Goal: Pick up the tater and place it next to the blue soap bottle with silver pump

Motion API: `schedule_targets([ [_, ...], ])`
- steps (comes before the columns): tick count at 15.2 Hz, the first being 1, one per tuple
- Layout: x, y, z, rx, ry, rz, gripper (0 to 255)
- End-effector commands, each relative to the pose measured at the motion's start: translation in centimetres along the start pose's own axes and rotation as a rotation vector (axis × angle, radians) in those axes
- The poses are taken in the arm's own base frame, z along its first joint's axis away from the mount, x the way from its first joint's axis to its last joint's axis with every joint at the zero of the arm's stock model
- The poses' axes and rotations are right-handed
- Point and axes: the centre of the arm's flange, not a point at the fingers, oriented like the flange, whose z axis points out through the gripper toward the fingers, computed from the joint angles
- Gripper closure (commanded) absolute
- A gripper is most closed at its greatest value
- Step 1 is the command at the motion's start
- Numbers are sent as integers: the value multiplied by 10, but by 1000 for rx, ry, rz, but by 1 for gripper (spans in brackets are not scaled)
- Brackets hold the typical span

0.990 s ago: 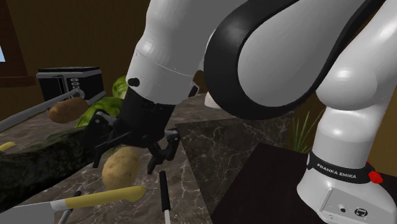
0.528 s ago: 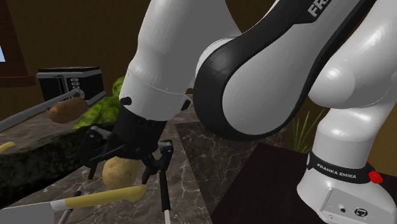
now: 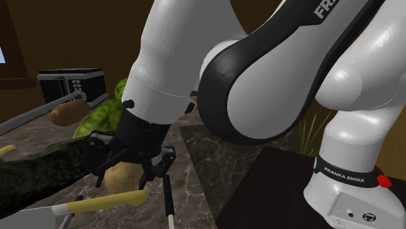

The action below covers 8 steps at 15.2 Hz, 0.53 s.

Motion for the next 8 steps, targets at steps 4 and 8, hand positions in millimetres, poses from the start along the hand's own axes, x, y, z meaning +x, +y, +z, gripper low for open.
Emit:
schedule_targets([
  [4, 0, 0, 0, -1, 0, 0, 255],
  [8, 1, -2, -5, -1, 0, 0, 255],
])
